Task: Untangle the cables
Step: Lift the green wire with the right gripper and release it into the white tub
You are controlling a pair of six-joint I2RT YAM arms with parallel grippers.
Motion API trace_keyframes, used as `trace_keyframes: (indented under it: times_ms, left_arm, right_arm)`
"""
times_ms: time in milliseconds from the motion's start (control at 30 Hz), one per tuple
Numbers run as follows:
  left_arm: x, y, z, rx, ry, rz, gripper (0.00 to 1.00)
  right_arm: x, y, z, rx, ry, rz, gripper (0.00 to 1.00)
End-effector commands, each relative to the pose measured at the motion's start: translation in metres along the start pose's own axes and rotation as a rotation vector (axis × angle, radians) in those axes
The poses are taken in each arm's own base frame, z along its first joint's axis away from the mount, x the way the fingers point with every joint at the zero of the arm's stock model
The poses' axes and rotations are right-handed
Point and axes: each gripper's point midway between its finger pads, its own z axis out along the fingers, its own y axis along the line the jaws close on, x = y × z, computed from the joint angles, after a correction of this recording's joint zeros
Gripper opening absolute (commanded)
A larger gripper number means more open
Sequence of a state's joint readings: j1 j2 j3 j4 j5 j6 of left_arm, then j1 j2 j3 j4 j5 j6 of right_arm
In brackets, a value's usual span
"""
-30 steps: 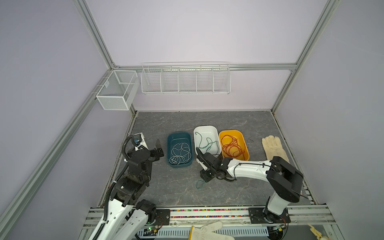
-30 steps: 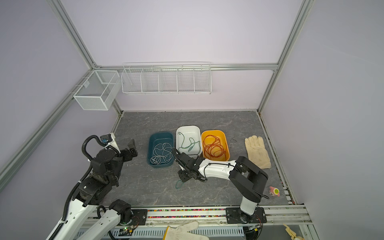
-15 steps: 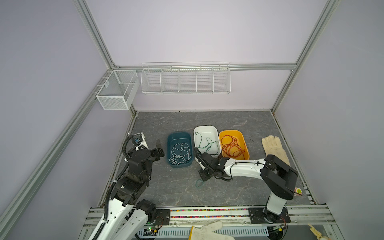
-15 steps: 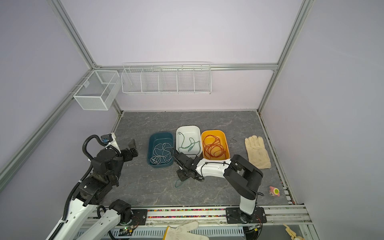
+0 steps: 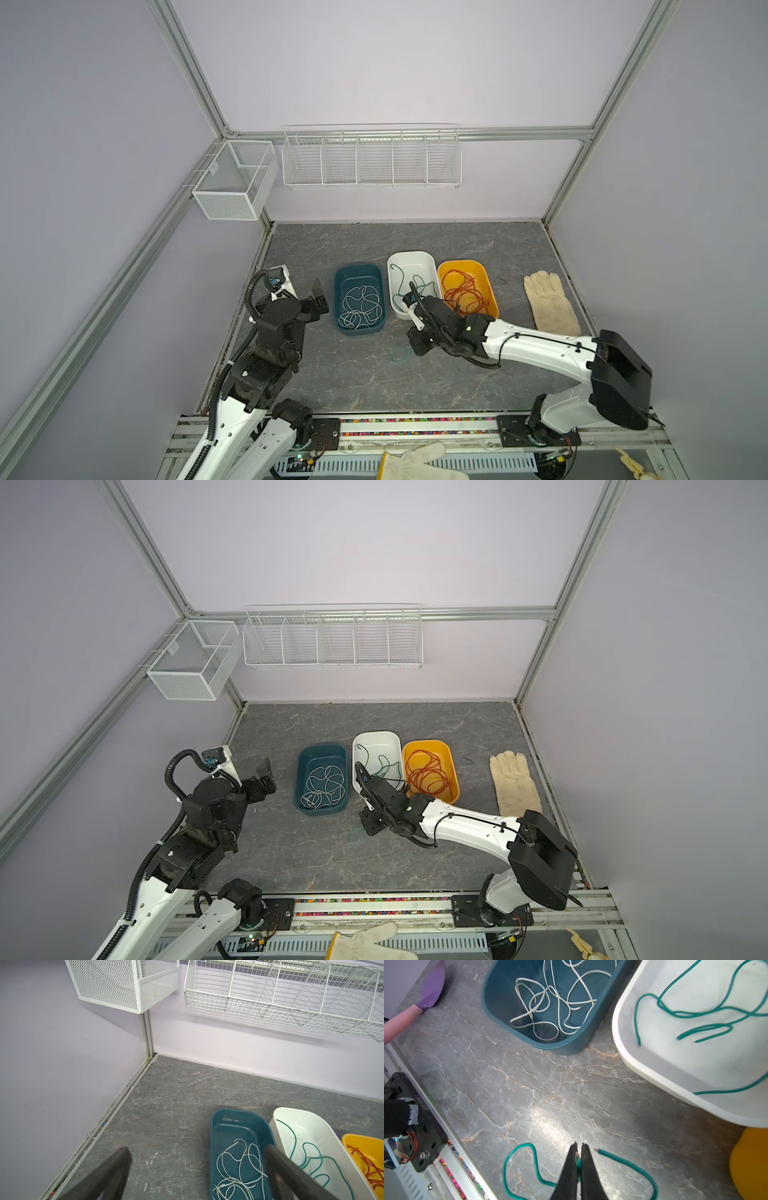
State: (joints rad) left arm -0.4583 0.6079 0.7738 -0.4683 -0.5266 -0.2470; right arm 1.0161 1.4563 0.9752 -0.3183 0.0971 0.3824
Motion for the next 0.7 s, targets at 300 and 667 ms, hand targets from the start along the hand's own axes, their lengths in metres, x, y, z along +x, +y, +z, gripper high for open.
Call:
trace_keyframes:
  times_ms: [300, 667]
  left_arm:
    - [0.004, -0.003, 0.004, 0.005, 0.011, 0.012, 0.99]
    - [0.008, -0.001, 0.006, -0.009, 0.02, 0.022, 0.99]
  right_arm:
    - [-0.097, -0.035, -0.038, -0.015, -0.105, 0.005, 0.06]
    - [-0.128, -0.102, 0.015, 0.089, -0.076, 0.142, 0.07]
